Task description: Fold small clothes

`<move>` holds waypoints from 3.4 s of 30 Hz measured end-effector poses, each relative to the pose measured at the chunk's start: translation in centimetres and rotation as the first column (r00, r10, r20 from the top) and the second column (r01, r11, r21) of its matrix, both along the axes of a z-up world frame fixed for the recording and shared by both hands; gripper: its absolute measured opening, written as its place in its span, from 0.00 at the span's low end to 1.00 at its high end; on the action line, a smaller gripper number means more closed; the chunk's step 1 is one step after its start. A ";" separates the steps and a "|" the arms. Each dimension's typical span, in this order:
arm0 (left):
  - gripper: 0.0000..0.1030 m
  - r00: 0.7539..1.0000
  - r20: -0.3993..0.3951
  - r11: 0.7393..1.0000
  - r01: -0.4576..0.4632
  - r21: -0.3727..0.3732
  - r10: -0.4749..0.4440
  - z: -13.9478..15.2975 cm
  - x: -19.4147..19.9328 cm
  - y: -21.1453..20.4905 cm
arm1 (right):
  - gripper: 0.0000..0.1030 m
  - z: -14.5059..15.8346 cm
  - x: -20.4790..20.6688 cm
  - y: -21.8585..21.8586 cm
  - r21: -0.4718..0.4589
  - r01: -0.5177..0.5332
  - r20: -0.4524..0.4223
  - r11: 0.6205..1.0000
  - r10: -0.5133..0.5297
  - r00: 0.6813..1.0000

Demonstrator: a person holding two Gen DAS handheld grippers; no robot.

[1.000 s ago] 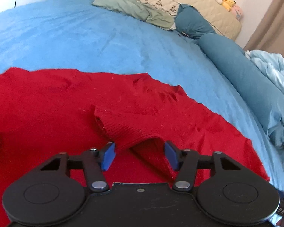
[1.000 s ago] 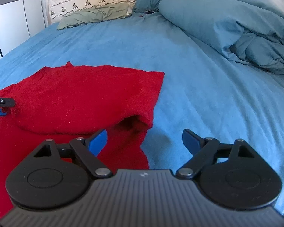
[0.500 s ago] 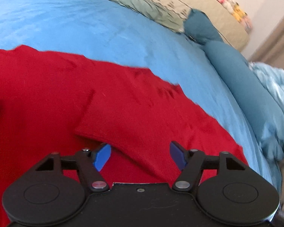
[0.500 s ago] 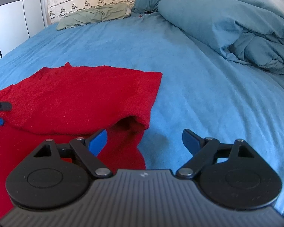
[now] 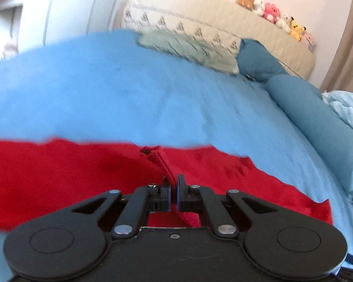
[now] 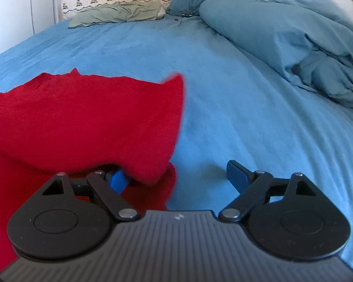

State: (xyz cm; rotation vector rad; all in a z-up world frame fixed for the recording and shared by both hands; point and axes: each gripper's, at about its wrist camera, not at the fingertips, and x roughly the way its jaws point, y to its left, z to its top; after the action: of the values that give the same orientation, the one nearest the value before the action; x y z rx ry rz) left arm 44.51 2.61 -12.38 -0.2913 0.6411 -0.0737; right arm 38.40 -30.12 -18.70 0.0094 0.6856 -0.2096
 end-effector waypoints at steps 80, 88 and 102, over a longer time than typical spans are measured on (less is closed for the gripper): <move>1.00 0.952 0.071 0.953 -0.301 0.043 0.297 13.3 -17.4 16.3 | 1.00 19.7 -4.8 18.9 0.180 -0.448 0.300 0.876 0.385 0.873; 0.95 0.898 0.011 0.898 -0.441 -0.009 0.441 7.8 -19.4 26.7 | 1.00 15.6 -3.7 28.3 0.275 -0.533 0.215 0.800 0.489 0.845; 0.51 0.824 -0.091 0.818 -0.567 -0.101 0.559 -3.7 -15.8 35.4 | 1.00 9.5 -1.7 33.1 0.227 -0.548 0.108 0.805 0.538 0.836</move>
State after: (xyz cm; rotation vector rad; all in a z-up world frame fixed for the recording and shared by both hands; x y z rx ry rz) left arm 28.69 38.03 -16.07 -0.5981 0.5858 0.4728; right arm 36.72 2.99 -9.15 0.0567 0.6457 0.4355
